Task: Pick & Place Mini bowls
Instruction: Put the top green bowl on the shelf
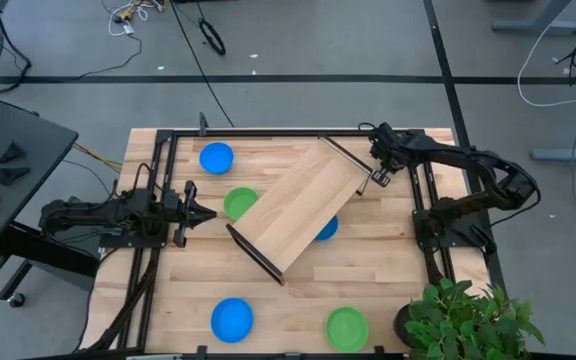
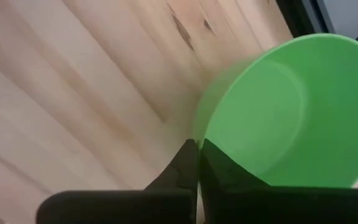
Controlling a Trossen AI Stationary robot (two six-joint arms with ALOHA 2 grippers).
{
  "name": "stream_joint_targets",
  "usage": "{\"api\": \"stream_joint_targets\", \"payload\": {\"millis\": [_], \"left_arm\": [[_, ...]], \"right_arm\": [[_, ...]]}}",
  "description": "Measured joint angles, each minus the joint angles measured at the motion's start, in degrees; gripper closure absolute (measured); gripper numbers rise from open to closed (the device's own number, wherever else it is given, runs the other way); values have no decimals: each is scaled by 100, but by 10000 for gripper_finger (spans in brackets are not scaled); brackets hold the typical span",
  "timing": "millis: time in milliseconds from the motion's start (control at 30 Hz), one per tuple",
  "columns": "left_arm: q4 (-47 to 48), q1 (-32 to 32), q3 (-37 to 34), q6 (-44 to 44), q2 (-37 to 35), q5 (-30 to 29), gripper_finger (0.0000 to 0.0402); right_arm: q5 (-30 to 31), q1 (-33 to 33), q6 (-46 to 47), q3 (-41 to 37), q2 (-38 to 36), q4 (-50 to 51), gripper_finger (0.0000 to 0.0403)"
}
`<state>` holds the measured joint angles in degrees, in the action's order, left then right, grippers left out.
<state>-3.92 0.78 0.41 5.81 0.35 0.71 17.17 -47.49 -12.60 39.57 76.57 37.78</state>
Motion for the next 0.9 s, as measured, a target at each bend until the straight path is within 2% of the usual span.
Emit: {"api": "stream_joint_targets", "payload": {"millis": [500, 900], "left_arm": [[-1, -1, 0, 1, -1, 0, 369], [-1, -1, -1, 0, 0, 0, 369]], "right_arm": [[180, 395, 155, 31, -678, 416, 403], [403, 625, 313, 992, -1090, 1360, 403]]}}
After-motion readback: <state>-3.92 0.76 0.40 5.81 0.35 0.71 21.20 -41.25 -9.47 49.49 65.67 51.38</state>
